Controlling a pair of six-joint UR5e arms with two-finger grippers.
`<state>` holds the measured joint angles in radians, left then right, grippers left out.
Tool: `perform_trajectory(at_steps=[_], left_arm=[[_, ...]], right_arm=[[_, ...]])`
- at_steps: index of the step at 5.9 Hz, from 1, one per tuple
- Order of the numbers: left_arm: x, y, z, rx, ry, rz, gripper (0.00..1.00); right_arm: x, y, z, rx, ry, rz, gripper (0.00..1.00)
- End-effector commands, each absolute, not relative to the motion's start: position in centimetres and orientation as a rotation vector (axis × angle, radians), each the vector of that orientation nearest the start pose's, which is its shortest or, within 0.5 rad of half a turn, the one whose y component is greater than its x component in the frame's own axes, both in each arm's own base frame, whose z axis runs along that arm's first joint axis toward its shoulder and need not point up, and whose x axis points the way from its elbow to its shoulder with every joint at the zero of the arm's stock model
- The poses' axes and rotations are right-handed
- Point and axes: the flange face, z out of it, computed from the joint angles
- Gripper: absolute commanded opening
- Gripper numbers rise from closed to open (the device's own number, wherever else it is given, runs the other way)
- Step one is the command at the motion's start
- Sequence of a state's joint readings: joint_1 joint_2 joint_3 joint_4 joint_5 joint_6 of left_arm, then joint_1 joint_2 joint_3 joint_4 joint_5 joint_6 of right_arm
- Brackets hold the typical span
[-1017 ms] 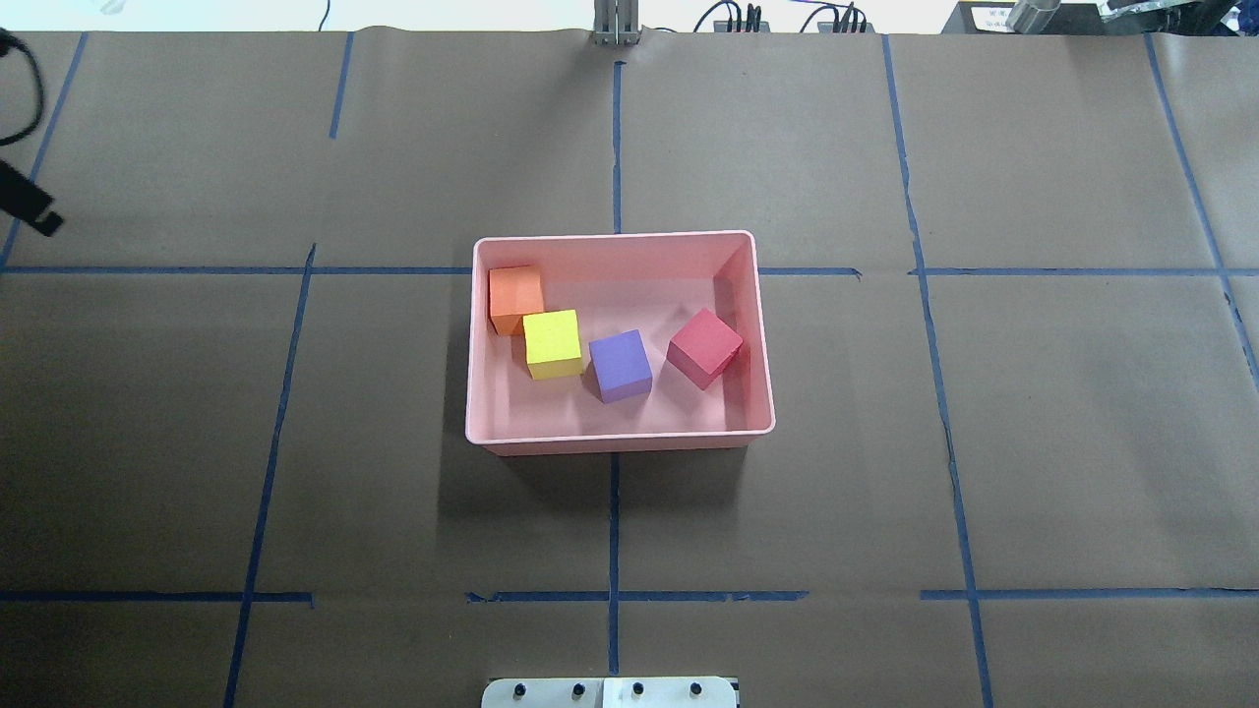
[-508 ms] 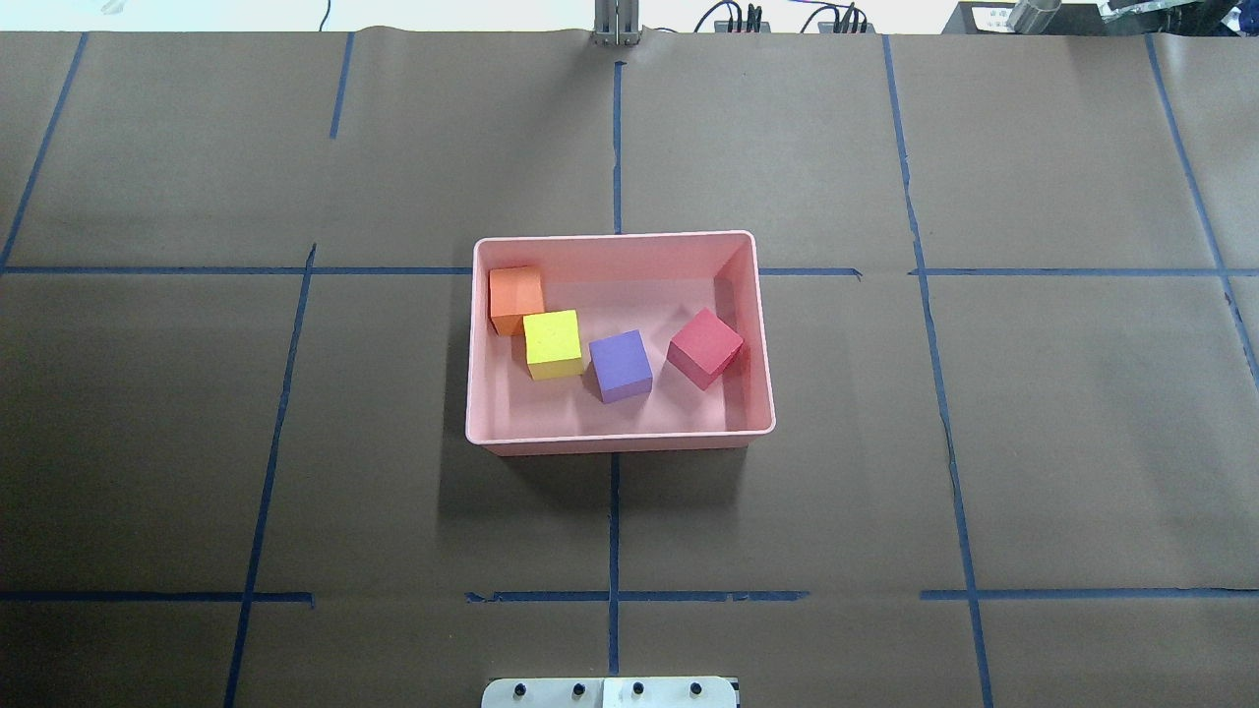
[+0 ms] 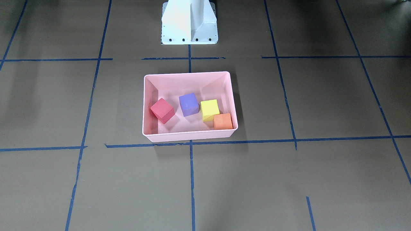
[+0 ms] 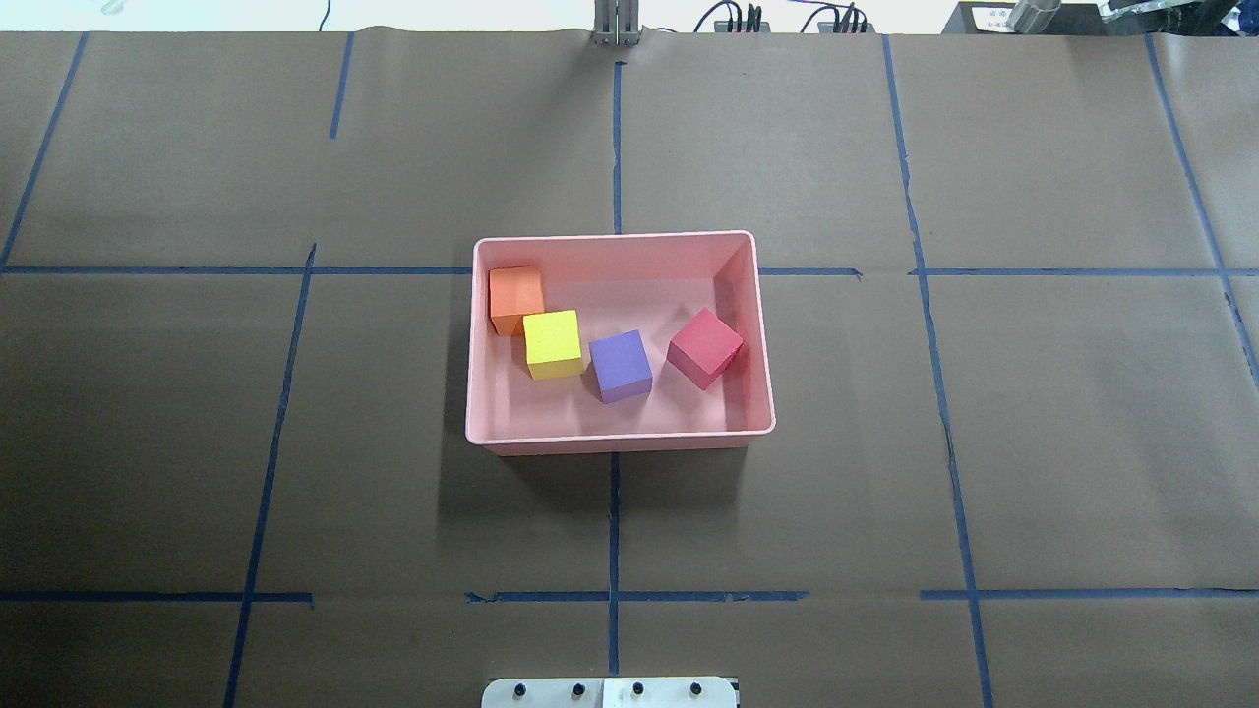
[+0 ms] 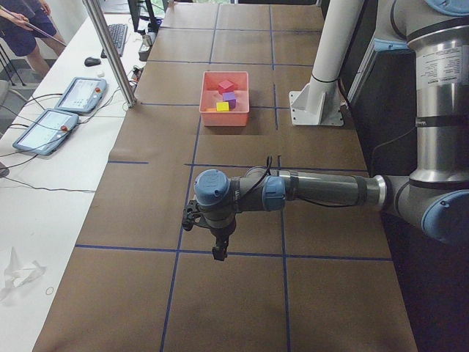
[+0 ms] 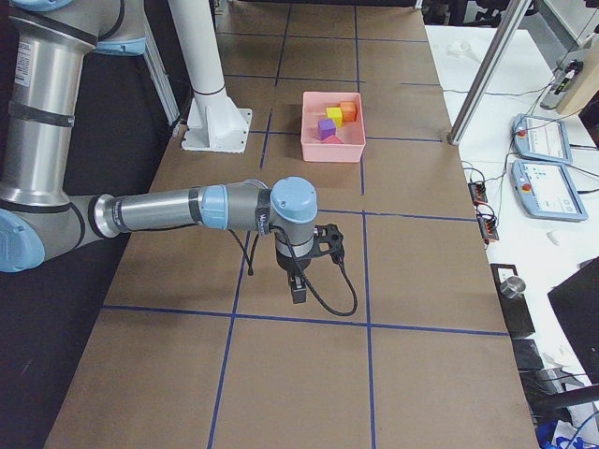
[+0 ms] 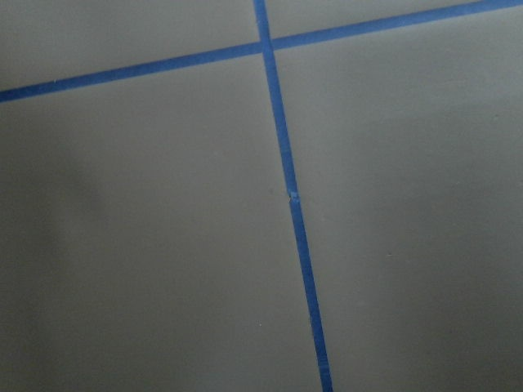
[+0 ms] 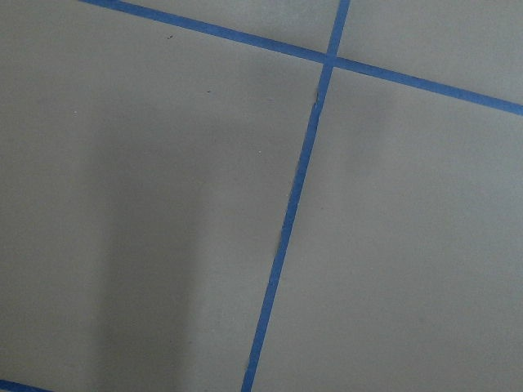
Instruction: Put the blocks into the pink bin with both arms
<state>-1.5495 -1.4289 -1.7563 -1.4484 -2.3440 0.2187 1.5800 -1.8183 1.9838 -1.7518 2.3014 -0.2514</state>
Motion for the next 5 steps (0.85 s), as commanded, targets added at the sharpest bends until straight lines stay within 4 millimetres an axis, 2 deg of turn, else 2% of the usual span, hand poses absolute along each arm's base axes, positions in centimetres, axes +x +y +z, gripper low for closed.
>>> perform_trajectory(at_steps=[1, 5], left_arm=[[-5.51, -42.48, 64.90, -0.007, 0.772, 0.189, 1.00], [-5.58, -42.60, 63.94, 0.014, 0.769, 0.200, 1.00]], right_arm=[[6.99, -38.09, 58.38, 0.084, -0.733, -0.225, 1.00], [6.91, -38.03, 58.64, 0.078, -0.737, -0.224, 1.00]])
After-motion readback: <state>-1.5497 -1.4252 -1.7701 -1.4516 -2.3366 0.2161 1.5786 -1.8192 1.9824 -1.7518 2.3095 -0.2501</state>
